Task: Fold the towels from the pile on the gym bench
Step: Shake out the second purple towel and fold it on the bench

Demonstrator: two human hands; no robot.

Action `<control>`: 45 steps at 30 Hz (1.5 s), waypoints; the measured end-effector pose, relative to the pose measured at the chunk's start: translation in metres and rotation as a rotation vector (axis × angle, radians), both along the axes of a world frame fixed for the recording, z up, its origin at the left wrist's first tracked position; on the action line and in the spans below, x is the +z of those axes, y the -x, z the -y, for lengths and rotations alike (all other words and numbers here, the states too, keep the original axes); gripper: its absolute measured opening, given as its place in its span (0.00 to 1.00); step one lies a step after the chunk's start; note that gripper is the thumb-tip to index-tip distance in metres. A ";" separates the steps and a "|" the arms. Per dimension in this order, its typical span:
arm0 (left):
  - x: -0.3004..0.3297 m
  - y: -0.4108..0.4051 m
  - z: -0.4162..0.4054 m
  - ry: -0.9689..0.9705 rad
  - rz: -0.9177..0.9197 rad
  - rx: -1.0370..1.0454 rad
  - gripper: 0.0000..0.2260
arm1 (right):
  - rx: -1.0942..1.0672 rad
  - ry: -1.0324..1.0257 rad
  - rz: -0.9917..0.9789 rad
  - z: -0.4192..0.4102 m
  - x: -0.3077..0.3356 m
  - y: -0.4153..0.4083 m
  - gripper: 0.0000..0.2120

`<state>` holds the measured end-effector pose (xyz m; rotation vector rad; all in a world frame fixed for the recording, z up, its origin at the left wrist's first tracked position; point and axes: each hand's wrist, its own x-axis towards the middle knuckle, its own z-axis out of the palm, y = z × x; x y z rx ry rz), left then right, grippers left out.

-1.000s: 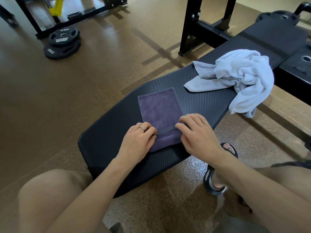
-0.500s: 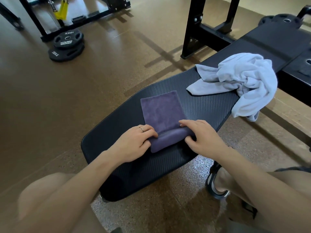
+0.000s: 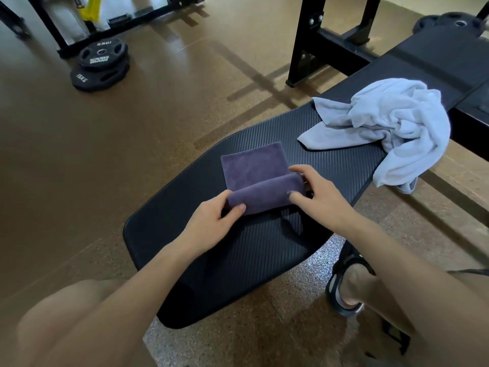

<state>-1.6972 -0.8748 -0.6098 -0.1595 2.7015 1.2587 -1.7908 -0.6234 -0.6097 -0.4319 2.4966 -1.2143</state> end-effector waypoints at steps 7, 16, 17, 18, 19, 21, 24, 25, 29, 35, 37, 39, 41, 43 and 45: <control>-0.002 0.015 -0.001 0.024 0.045 0.161 0.07 | -0.115 0.016 0.038 0.013 -0.003 0.016 0.17; -0.009 0.025 -0.010 0.261 -0.022 0.213 0.06 | -0.219 -0.106 0.074 0.032 0.001 0.013 0.19; -0.008 0.027 -0.011 0.283 -0.026 0.214 0.06 | -0.216 -0.136 0.076 0.033 0.002 0.012 0.20; -0.007 0.028 -0.012 0.304 -0.035 0.209 0.06 | -0.212 -0.175 0.069 0.033 0.003 0.012 0.22; -0.006 0.028 -0.013 0.320 -0.049 0.200 0.07 | -0.210 -0.215 0.051 0.033 0.003 0.013 0.25; -0.007 0.030 -0.015 0.355 -0.089 0.171 0.08 | -0.208 -0.275 -0.013 0.032 0.004 0.015 0.31; -0.012 0.035 -0.017 0.564 -0.165 0.077 0.08 | -0.071 -0.333 -0.309 0.032 0.007 0.013 0.29; -0.015 0.038 -0.016 0.646 -0.215 0.042 0.07 | 0.022 -0.338 -0.467 0.032 0.010 0.013 0.24; -0.018 0.046 -0.012 0.888 -0.394 -0.042 0.04 | 0.461 -0.433 -0.731 0.030 0.003 0.008 0.23; -0.024 0.041 0.001 0.839 -0.401 -0.104 0.10 | 0.497 -0.657 -0.527 0.011 -0.028 0.005 0.35; -0.023 0.039 0.005 0.831 -0.413 -0.143 0.13 | 0.479 -0.667 -0.506 0.006 -0.026 0.011 0.35; -0.020 0.037 0.007 0.832 -0.419 -0.234 0.18 | 0.482 -0.650 -0.498 0.004 -0.023 0.017 0.36; -0.015 0.035 0.009 0.838 -0.377 -0.325 0.27 | 0.480 -0.614 -0.484 0.003 -0.019 0.020 0.36; -0.012 0.033 0.010 0.865 -0.334 -0.383 0.34 | 0.472 -0.566 -0.475 0.003 -0.018 0.023 0.37; -0.010 0.032 0.010 0.848 -0.356 -0.382 0.32 | 0.447 -0.503 -0.481 0.004 -0.020 0.024 0.37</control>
